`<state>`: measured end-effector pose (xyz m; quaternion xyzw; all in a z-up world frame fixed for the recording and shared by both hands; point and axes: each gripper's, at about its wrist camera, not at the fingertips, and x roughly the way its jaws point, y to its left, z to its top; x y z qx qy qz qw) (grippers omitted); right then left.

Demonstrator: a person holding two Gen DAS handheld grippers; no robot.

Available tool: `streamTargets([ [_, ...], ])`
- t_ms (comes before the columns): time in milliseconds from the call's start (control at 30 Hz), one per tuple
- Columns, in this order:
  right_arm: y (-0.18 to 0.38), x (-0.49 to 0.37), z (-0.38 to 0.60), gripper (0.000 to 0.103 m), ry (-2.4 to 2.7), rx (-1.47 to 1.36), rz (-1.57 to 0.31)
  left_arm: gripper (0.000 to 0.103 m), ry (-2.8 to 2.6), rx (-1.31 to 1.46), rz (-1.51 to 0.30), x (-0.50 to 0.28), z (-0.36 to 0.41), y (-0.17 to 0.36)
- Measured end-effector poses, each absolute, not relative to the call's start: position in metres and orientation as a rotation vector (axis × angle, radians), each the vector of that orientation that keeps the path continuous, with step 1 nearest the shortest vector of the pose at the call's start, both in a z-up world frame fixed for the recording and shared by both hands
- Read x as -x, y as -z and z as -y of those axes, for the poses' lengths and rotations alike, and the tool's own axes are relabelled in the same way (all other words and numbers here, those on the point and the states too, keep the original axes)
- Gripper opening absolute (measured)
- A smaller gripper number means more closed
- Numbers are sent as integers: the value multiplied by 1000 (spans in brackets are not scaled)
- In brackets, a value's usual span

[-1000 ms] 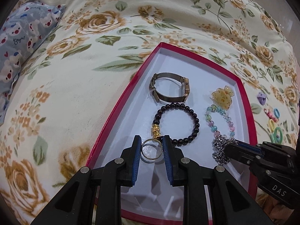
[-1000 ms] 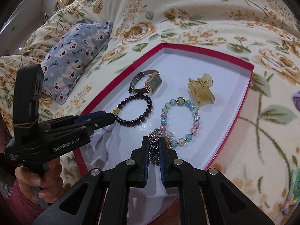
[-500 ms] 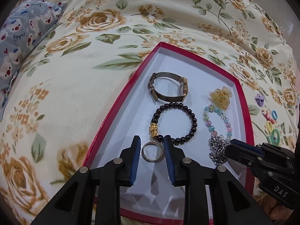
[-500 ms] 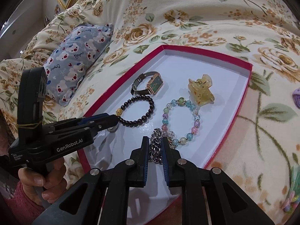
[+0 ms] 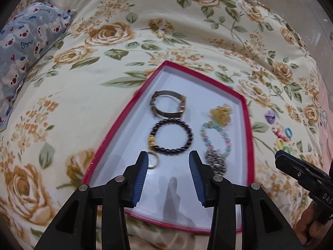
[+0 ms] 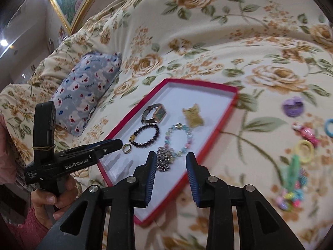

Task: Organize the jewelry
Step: 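Open both tools to drop the gold ring and silver chain in the lid, then move both tools toward the hair accessories beside the lid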

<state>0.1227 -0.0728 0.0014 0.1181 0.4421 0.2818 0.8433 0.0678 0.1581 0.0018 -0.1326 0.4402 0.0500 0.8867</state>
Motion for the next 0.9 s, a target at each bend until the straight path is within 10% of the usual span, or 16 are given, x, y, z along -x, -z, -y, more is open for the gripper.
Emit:
streamTargets([
  [900,-4,-86,230,37,-272,-365,-879,48,145,175,-941,-69,-53,-30],
])
